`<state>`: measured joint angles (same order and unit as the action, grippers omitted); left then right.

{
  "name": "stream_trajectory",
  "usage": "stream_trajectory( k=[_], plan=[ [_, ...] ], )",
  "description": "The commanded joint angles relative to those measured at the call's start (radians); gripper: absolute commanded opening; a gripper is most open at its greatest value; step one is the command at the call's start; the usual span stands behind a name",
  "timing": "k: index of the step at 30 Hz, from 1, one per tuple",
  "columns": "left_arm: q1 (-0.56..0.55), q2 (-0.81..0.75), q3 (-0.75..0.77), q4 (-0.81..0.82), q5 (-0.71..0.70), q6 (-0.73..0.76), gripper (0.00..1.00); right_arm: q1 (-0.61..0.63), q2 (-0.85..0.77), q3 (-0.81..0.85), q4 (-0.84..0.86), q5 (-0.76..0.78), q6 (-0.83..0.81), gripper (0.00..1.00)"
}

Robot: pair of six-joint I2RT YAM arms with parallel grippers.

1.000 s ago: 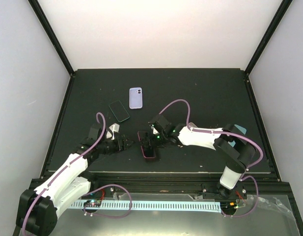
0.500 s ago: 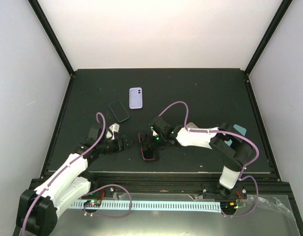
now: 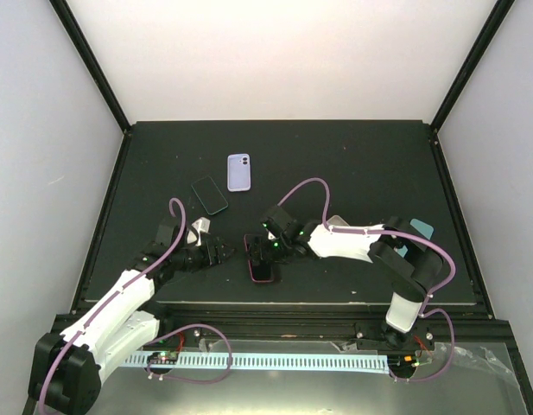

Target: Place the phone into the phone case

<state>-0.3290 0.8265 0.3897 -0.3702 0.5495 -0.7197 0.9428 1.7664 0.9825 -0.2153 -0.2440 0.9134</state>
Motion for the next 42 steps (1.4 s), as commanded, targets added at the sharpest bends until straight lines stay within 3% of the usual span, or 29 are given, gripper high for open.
stream_trajectory(
  k=[1,9,20,30,36,42],
  plan=[
    [0.005,-0.005,0.032,-0.027,-0.009,0.001,0.78,0.008,-0.013,0.01,-0.065,0.014,0.005,0.64],
    [0.005,-0.001,0.03,-0.017,-0.008,-0.009,0.78,0.014,-0.007,0.008,-0.079,0.017,0.024,0.66],
    [0.002,-0.002,0.014,-0.003,0.003,-0.021,0.77,0.014,-0.056,0.005,-0.079,0.016,0.004,0.8],
    [-0.029,0.048,0.007,0.052,0.001,-0.059,0.76,0.009,-0.1,-0.02,-0.073,0.017,-0.046,0.83],
    [-0.087,0.096,-0.01,0.14,-0.016,-0.115,0.66,-0.039,-0.155,-0.086,-0.056,0.077,-0.132,0.73],
    [-0.156,0.166,-0.017,0.218,-0.047,-0.171,0.62,-0.067,-0.163,-0.158,0.026,0.0,-0.182,0.56]
  ],
)
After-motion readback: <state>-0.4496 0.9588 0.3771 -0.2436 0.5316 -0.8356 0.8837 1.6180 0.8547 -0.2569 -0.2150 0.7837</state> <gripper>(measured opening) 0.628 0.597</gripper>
